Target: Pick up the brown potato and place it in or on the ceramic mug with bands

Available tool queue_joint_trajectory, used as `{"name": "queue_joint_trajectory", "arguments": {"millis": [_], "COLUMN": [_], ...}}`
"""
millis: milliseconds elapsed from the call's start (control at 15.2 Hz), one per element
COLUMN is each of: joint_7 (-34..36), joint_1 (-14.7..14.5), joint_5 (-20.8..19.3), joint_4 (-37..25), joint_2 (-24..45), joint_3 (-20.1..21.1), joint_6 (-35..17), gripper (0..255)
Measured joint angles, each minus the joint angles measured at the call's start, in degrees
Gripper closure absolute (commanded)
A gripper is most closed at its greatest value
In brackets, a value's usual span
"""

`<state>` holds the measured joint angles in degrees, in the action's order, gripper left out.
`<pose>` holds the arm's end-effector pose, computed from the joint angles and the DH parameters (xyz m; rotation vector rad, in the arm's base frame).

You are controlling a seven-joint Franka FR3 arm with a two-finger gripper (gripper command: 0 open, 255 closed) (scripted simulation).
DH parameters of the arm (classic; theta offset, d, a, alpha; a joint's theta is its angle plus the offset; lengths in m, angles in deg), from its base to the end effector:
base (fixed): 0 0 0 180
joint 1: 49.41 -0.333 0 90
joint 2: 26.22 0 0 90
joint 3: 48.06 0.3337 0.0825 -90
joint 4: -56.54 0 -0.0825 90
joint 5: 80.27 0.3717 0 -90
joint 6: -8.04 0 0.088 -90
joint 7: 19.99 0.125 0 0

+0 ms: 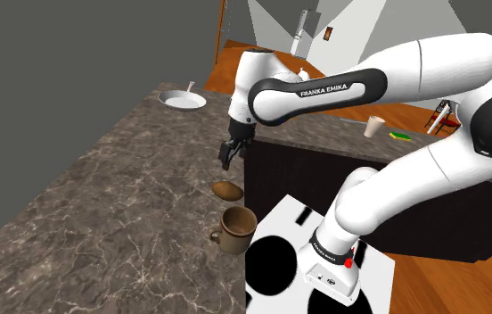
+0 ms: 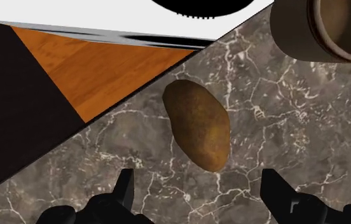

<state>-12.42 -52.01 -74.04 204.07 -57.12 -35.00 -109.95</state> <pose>0.3457 0.1060 0.4406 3.1233 0.0939 0.0291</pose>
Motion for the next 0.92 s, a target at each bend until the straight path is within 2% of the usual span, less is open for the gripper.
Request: {"name": "queue_joint_trajectory", "arguments": {"millis": [330, 924], "joint_7": [3.7, 4.9], "joint_1": [0.2, 0.9], "joint_5": [-1.8, -3.2], "joint_4": [1.4, 4.7], "joint_2": [8.7, 14.1], "joint_3": [4.0, 5.1], "joint_6": [-8.3, -16.6], "gripper": [0, 0]}}
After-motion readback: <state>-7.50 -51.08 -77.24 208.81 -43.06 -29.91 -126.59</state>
